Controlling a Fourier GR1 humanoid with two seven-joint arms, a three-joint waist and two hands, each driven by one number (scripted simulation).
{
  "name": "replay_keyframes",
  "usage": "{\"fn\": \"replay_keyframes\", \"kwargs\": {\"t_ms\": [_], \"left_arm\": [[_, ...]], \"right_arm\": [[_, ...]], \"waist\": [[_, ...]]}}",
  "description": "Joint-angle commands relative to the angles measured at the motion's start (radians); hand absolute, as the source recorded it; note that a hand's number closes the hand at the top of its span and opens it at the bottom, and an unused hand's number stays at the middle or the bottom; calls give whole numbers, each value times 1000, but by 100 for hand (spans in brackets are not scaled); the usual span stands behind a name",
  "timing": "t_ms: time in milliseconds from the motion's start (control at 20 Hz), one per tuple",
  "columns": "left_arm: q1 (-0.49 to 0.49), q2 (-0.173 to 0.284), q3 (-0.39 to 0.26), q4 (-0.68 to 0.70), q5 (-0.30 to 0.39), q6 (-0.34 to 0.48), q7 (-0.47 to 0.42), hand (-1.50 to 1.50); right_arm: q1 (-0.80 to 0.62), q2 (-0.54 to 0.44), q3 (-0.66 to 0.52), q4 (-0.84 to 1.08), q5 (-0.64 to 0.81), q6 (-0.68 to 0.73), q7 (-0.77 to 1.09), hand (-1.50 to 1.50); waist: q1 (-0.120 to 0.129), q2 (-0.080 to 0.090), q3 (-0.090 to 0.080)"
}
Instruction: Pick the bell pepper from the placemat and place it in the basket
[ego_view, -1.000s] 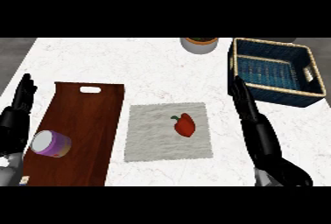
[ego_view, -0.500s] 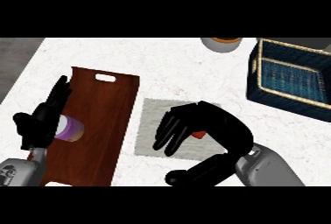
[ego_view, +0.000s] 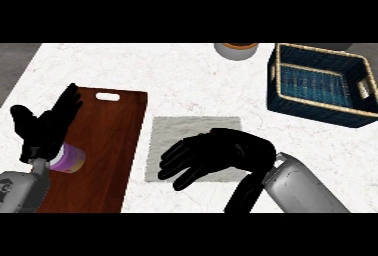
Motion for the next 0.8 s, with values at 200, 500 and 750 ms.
{"fn": "replay_keyframes", "kwargs": {"t_ms": [200, 500, 750], "left_arm": [[3, 1, 22, 26, 6, -21, 3, 0], [10, 9, 31, -32, 16, -20, 50, 0], [1, 0, 40, 48, 1, -59, -16, 0]], "right_arm": [[-216, -211, -124, -45, 95, 73, 233, -150], [-378, -320, -234, 48, 195, 72, 411, -150], [-526, -407, -206, 194, 204, 316, 366, -150]], "waist": [[-22, -12, -3], [-9, -11, -2], [-4, -1, -3]]}}
